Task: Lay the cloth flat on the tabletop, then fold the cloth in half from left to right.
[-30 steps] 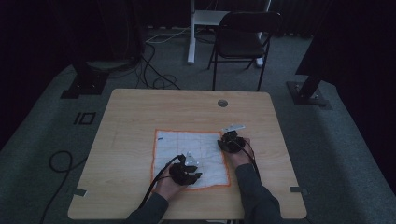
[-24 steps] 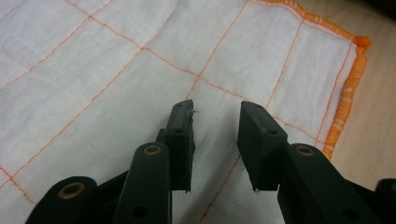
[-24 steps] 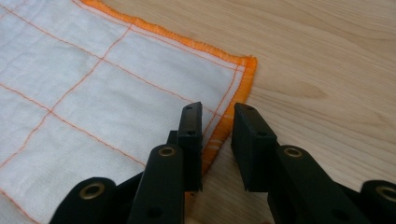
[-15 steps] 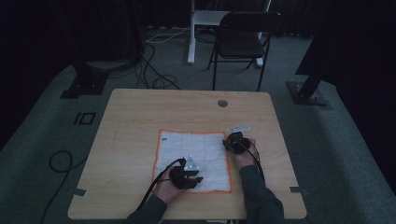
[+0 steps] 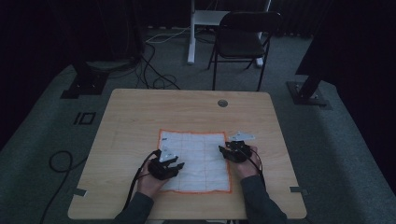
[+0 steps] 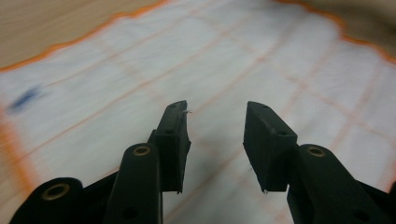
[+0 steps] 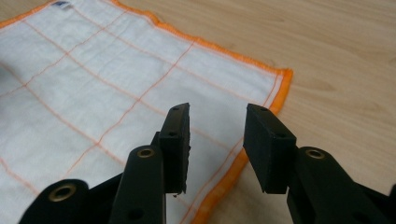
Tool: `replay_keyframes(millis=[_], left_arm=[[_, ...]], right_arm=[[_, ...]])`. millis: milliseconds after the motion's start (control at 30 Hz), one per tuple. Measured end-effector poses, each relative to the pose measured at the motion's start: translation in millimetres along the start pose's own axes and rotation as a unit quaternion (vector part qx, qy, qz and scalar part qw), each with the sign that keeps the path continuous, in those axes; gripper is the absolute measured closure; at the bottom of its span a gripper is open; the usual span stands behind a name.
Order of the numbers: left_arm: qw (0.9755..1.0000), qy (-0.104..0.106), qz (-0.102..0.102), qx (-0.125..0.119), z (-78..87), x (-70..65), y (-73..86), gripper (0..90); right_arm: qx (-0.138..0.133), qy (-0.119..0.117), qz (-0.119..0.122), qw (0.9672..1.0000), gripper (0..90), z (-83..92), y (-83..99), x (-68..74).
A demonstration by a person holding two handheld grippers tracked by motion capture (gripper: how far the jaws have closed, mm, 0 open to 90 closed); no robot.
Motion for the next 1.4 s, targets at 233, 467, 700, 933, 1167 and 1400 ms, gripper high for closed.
replay_keyframes(millis=[233, 467, 700, 933, 1167, 1400], left_arm=[[0.9968, -0.05, 0.061, -0.014, 20.6, 38.7, 18.9, 60.0], [0.9927, -0.072, 0.096, -0.011, 27.6, 58.3, 34.3, 59.8], [0.9908, -0.079, 0.109, -0.008, 26.4, 64.2, 37.7, 59.0], [0.9896, -0.082, 0.119, -0.002, 21.4, 66.1, 38.9, 57.6], [0.9884, -0.09, 0.122, 0.01, 15.9, 67.4, 40.5, 57.2], [0.9903, -0.084, 0.11, 0.016, 12.3, 64.7, 37.4, 57.1]], right_arm=[[0.004, 0.001, -0.019, 0.9998, 58.6, 3.7, 13.4, -6.5], [0.006, 0.004, -0.025, 0.9997, 56.9, 7.1, 21.9, -9.1], [0.007, 0.007, -0.032, 0.9994, 55.1, 9.2, 28.9, -11.4], [0.011, 0.005, -0.037, 0.9992, 53.6, 9.3, 34.5, -13.2], [0.011, 0.0, -0.037, 0.9993, 53.4, 10.5, 36.8, -10.9], [0.007, 0.001, -0.035, 0.9994, 53.2, 11.3, 37.0, -10.0]])
Point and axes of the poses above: each handheld gripper's, and its own axes: z roughly backward along the jaws, y roughly out of its underside, x roughly to its left, the point moved 2 cm from there along -z, roughly forward along the jaws, and after that the axes turned 5 degrees about y, right-handed, at the moved point
